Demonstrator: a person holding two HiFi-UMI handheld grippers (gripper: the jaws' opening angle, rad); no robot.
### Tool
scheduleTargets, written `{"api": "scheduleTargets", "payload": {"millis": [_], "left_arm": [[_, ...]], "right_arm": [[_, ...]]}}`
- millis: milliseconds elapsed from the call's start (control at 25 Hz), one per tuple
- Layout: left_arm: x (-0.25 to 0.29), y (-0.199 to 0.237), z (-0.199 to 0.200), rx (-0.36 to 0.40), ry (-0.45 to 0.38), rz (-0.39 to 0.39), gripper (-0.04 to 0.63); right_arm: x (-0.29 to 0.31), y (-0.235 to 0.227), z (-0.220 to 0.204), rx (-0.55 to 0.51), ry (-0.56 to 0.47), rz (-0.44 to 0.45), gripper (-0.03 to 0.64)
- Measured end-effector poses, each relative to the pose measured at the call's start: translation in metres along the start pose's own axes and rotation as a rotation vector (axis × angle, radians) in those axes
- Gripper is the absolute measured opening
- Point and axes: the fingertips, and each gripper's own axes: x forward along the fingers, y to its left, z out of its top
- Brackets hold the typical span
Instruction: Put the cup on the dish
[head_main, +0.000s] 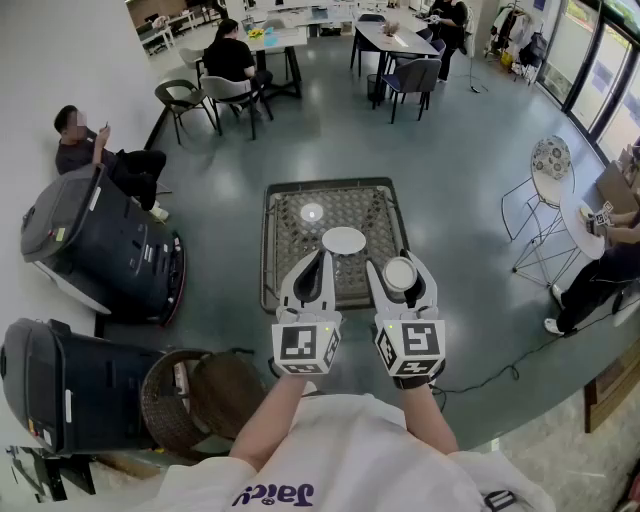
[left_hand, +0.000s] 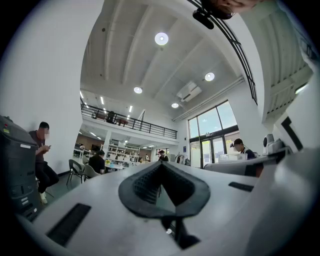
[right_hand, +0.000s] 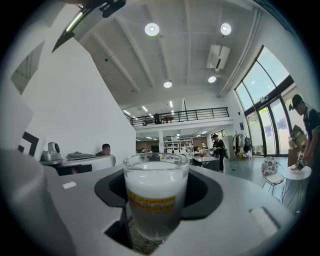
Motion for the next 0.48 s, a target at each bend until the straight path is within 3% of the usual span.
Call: {"api": "scheduleTargets", "payload": {"millis": [280, 480], "left_arm": [[0.008, -0.018, -0.014, -0.034, 0.031, -0.052, 0.003], [0.004, -0.055, -0.014, -0.028, 0.018, -0.074, 0.003]], "right_arm": [[-0.009, -0.011, -0.004, -0.014, -0.015, -0.014, 0.249], [-0.038, -0.027, -0.001, -0.050, -0.018, -0.025, 0.249]]}}
